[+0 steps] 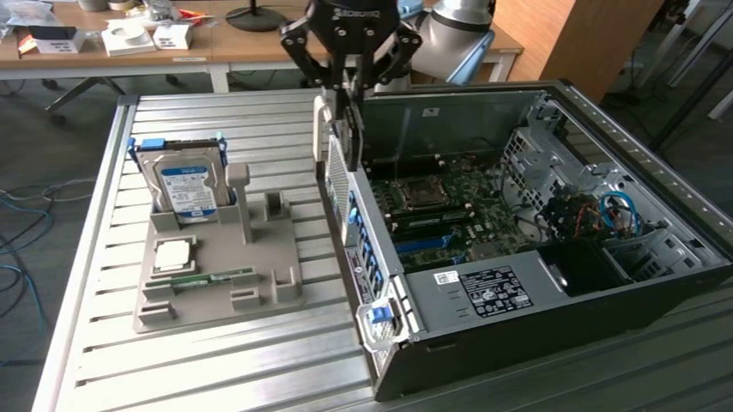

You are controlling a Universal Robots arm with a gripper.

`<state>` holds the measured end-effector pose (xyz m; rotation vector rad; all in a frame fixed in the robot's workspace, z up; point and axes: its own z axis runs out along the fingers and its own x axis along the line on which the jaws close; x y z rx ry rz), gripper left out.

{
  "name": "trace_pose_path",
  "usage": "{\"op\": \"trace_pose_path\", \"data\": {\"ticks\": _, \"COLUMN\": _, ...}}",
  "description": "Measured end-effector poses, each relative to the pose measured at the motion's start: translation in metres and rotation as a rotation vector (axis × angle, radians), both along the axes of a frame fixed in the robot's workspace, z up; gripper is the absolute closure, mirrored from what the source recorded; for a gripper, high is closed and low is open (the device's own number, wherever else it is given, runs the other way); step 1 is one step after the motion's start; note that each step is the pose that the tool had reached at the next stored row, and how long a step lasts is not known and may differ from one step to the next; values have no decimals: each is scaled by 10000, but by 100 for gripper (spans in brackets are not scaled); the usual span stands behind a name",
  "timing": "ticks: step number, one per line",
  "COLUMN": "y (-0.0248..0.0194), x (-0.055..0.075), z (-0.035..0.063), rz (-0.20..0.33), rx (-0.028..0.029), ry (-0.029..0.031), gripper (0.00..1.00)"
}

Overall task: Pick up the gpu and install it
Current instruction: 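Pick up the gpu and move the gpu toward the slot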

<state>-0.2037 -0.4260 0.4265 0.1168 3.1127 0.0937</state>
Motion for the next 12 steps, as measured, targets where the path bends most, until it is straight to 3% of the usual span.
{"op": "trace_pose_path", "data": {"ticks": 12, "y": 0, "x": 507, "z": 0, "rz": 0, "rx": 1, "ry": 0, "gripper": 74}}
